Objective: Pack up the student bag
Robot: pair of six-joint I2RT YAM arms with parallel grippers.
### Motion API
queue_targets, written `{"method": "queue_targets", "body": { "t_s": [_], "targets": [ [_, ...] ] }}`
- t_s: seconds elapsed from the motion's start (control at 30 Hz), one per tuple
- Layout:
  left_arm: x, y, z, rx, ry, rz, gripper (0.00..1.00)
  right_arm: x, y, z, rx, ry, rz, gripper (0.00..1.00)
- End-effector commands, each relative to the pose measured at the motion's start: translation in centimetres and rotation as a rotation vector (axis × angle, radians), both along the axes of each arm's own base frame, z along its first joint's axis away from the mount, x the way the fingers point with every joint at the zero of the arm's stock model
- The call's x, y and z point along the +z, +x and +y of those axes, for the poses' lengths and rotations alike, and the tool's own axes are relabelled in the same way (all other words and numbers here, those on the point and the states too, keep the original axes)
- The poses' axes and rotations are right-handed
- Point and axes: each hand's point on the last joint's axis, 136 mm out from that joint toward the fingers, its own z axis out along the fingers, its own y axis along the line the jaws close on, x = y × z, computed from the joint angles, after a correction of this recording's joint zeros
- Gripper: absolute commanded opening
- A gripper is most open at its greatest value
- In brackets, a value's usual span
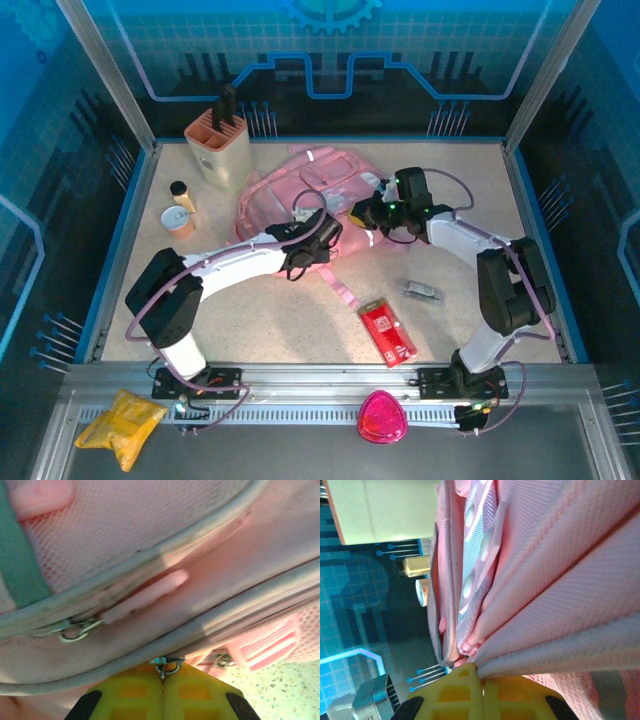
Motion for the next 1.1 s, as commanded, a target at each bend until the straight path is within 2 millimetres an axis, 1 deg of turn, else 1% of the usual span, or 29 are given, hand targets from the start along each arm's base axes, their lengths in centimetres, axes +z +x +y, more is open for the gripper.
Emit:
{"method": "queue_targets", "body": {
  "t_s": [0.0,0.07,0.13,0.2,0.27,0.37,0.47,0.6,0.7,0.77,0.83,0.9,0.97,1.07],
  "targets": [
    [-1.6,-2.1,1.2,-0.011,0.026,0.099,0.00,3.0,4.5,-2.1,-0.033,-0.050,-0.158,0.00],
    [-0.9,-1.8,-0.7,-0.041,-0.039,0.077,0.00,2.5,5.7,-2.6,-0.034,-0.079,-0.155,0.00],
    [-0.2,-1.1,-2.5,-0.054,-0.076,0.057,0.00,1.6,6.4,-2.8,-0.025,-0.102,-0.134,0.00],
    [0.1,-0.3,-3.5,-0.058,-0.086,0.059,0.00,1.2,6.5,-2.9,-0.010,-0.114,-0.126,0.08],
    [0.1,0.2,-3.7,-0.044,-0.070,0.052,0.00,1.0,6.0,-3.0,0.000,-0.128,-0.125,0.18],
    [0.6,0.7,-3.7,-0.036,-0.078,0.025,0.00,0.9,4.5,-3.4,0.015,-0.144,-0.123,0.33],
    [1.0,0.8,-3.6,-0.049,-0.074,0.004,0.00,0.6,1.9,-3.6,0.021,-0.138,-0.105,0.44],
    [0.9,0.6,-2.9,-0.051,-0.050,-0.006,0.00,0.1,-1.3,-2.7,0.045,-0.114,-0.079,0.58],
    [1.1,0.5,-3.1,-0.061,-0.066,-0.013,0.00,-0.4,-2.6,-1.3,0.053,-0.079,-0.060,0.60],
    [1.2,0.5,-3.3,-0.067,-0.075,-0.017,0.00,-0.7,-2.7,-0.5,0.043,-0.046,-0.043,0.57],
    [1.3,0.6,-3.4,-0.069,-0.076,-0.016,0.00,-0.8,-2.4,0.3,0.028,-0.016,-0.040,0.53],
    [1.3,0.6,-3.5,-0.076,-0.074,-0.014,0.00,-0.9,-2.0,1.0,0.030,-0.031,-0.041,0.52],
    [1.4,0.6,-3.5,-0.080,-0.072,-0.014,0.00,-1.4,-1.5,1.6,0.029,-0.056,-0.038,0.51],
    [1.3,0.6,-3.8,-0.102,-0.074,-0.008,0.00,-2.5,-0.4,2.0,0.015,-0.058,-0.031,0.43]
  ]
}}
